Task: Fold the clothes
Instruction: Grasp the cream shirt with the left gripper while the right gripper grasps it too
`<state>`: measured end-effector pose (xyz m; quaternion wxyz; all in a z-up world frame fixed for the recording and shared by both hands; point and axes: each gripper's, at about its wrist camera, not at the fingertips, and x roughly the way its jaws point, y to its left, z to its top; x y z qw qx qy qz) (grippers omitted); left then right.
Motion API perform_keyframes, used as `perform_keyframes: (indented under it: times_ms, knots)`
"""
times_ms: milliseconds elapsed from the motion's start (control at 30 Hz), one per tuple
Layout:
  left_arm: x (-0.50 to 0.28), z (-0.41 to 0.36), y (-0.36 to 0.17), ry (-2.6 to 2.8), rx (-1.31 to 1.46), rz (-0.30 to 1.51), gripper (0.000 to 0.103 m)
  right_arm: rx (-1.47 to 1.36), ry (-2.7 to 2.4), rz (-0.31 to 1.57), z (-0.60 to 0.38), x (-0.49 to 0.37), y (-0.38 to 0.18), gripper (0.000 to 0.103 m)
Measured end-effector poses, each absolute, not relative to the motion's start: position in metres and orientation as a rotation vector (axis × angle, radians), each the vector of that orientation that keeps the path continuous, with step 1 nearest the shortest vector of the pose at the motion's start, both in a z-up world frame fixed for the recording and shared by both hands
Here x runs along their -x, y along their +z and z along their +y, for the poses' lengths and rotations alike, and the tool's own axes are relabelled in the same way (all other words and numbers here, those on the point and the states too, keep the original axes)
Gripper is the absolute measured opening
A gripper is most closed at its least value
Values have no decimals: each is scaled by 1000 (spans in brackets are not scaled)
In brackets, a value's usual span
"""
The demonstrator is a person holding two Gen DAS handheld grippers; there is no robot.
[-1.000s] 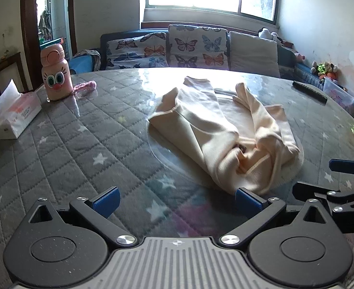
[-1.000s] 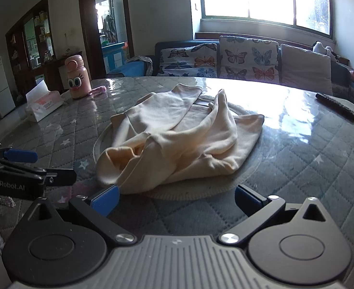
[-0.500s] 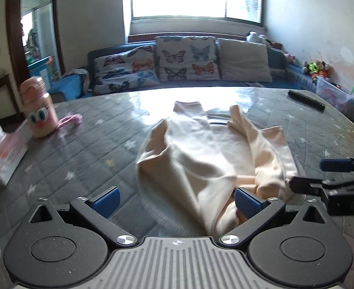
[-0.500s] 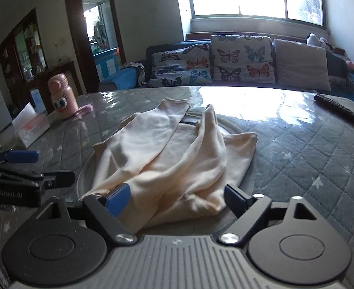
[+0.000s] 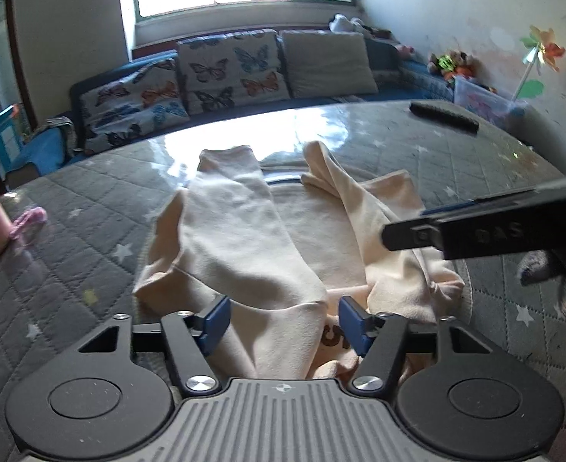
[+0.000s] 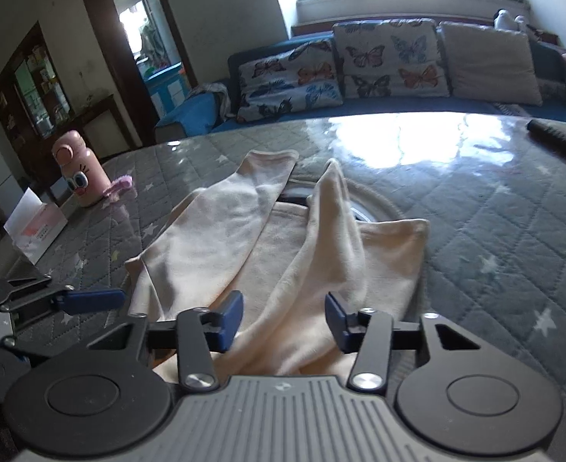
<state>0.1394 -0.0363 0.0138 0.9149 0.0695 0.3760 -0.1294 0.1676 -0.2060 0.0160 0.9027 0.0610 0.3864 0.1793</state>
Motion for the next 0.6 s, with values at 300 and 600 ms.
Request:
perform_keyframes:
  times_ms: [300,600]
  knots:
    - [-141,-27,15,-271,-113,771,7,-150,393,849,-202,-170,2,5]
    - [-104,19,65,-201,3,640,6,-170,385,754,-231,-132,33,3]
